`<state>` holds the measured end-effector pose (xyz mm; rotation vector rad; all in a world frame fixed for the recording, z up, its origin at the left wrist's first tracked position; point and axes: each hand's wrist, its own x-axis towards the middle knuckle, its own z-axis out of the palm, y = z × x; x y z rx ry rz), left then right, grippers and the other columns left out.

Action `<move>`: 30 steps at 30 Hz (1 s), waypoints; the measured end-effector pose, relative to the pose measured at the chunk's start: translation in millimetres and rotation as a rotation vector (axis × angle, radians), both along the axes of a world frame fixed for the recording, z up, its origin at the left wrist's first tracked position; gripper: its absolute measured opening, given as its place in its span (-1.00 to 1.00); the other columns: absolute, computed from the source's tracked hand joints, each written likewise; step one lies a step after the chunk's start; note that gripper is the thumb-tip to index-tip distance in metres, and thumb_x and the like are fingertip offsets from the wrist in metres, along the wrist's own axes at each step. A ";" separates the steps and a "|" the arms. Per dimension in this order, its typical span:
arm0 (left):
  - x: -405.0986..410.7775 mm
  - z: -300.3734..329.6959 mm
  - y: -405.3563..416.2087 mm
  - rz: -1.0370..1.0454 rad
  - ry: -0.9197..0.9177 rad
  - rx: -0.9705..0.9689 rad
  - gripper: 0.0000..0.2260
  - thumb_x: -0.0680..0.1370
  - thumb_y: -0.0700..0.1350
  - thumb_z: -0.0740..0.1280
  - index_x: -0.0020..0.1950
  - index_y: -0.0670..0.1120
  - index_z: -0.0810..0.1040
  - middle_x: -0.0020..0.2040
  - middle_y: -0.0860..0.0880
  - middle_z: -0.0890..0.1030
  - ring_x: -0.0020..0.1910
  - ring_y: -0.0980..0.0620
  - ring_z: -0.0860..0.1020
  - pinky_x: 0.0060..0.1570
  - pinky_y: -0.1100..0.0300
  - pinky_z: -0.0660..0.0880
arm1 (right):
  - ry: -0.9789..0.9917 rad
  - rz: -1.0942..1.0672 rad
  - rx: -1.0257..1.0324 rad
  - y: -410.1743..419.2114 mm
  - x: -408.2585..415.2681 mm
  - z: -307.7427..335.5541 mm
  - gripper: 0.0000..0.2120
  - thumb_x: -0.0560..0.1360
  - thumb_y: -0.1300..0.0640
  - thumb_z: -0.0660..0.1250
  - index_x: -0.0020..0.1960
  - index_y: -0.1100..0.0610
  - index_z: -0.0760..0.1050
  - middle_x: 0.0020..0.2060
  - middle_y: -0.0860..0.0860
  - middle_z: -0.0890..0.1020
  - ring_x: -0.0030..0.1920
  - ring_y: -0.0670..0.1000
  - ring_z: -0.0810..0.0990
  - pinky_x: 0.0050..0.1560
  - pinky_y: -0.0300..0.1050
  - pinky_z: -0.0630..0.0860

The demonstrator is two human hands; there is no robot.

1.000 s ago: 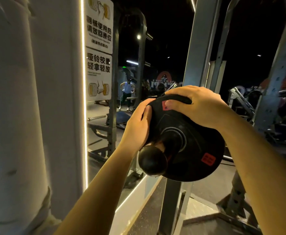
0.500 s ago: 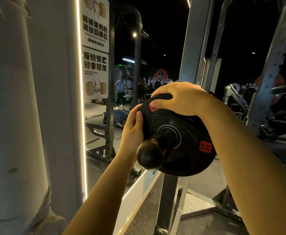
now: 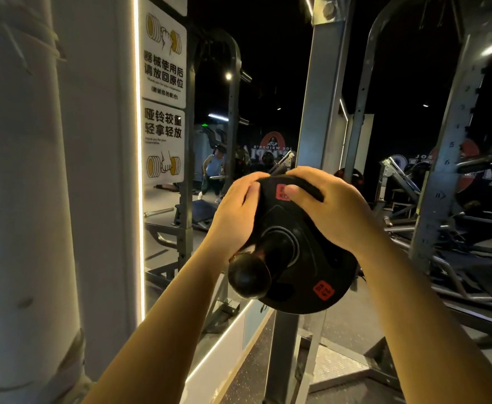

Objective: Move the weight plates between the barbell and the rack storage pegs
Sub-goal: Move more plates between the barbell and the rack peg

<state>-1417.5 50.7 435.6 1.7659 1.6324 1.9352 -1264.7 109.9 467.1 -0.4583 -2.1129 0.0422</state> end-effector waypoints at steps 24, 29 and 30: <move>13.7 30.5 -21.6 -0.119 0.199 -0.152 -0.74 0.68 -0.03 0.01 0.22 0.12 0.46 0.19 0.01 0.47 0.18 0.06 0.46 0.27 -0.01 0.42 | 0.274 0.092 -0.134 -6.1 20.5 -39.9 -0.60 0.54 -0.15 0.14 0.32 -0.04 0.39 0.21 -0.11 0.51 0.20 -0.04 0.52 0.12 -0.27 0.48; 11.5 26.0 -22.4 -0.130 0.138 -0.111 -0.74 0.68 -0.03 0.01 0.22 0.11 0.46 0.12 0.05 0.50 0.12 0.11 0.48 0.17 0.16 0.45 | 0.218 0.058 -0.123 -6.7 18.4 -31.7 -0.62 0.55 -0.09 0.16 0.33 -0.01 0.41 0.15 -0.18 0.50 0.14 -0.15 0.47 0.04 -0.50 0.38; 11.2 25.5 -22.0 -0.135 0.124 -0.102 -0.75 0.69 -0.04 0.01 0.21 0.11 0.45 0.08 0.08 0.51 0.09 0.14 0.49 0.12 0.21 0.46 | 0.211 0.055 -0.123 -6.9 18.2 -29.7 -0.65 0.58 -0.06 0.18 0.33 -0.01 0.41 0.13 -0.19 0.50 0.13 -0.17 0.46 0.03 -0.53 0.36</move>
